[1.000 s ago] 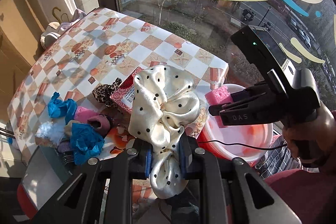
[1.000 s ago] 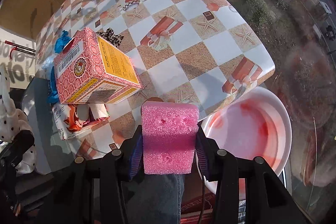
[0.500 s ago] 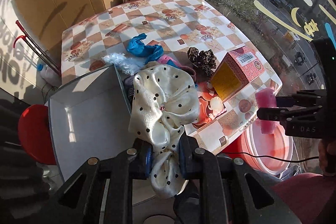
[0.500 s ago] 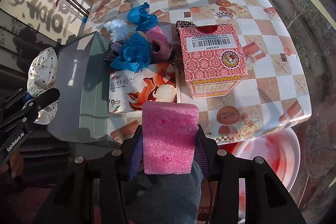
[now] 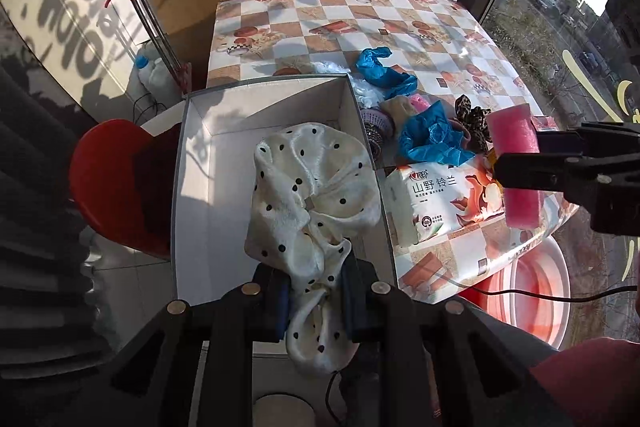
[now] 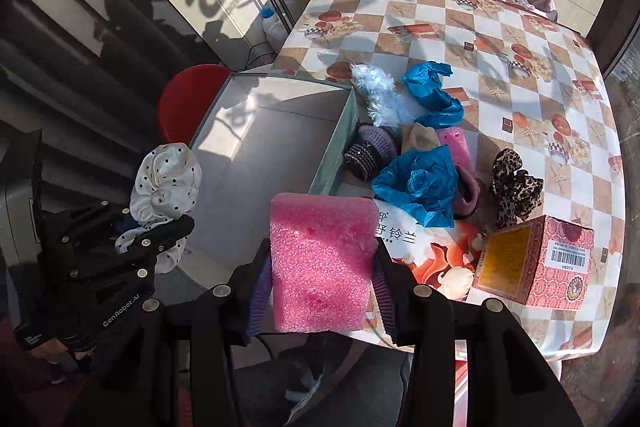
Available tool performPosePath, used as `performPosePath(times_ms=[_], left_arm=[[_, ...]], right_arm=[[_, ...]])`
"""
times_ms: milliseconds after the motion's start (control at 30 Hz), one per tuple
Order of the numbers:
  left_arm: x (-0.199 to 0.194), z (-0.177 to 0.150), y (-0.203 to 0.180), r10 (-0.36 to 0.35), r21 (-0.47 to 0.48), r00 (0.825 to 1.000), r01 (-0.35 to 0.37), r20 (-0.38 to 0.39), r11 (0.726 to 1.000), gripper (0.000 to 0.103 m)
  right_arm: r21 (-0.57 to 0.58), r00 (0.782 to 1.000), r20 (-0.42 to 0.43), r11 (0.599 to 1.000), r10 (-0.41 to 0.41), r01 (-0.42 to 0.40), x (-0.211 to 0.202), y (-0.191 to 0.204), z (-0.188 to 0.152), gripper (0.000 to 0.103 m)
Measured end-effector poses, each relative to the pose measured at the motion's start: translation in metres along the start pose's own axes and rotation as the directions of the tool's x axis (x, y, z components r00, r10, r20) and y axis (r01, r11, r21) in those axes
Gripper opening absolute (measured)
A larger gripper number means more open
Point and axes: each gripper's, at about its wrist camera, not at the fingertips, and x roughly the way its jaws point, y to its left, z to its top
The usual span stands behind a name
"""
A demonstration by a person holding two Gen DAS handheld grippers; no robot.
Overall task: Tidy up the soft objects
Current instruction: 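Hold the scrunchie and sponge above the open white box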
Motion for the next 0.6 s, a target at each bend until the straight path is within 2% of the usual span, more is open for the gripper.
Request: performPosePath(times_ms=[133, 233, 400, 600], left_arm=[[0.003, -0.008, 0.008, 0.012, -0.042, 1.000, -0.013, -0.022, 0.999, 0.022], [0.007, -0.015, 0.007, 0.017, -0.048, 0.999, -0.019, -0.041, 0.999, 0.022], [0.009, -0.018, 0.008, 0.021, -0.049, 0.999, -0.023, -0.045, 0.999, 0.022], [0.008, -0.017, 0.014, 0.016, -0.074, 0.999, -0.019, -0.033, 0.997, 0.022]], right_arm=[[-0.049, 1.000, 0.005, 0.999, 0.020, -0.020, 0.009, 0.029, 0.010, 0.048], [-0.089, 1.000, -0.021, 0.996, 0.012, -0.014, 0.023, 0.046, 0.005, 0.048], [-0.110, 0.995, -0.095, 0.993, 0.021, -0.031, 0.042, 0.056, -0.008, 0.048], [-0.113, 0.996, -0.091, 0.993, 0.011, -0.021, 0.042, 0.056, -0.004, 0.048]])
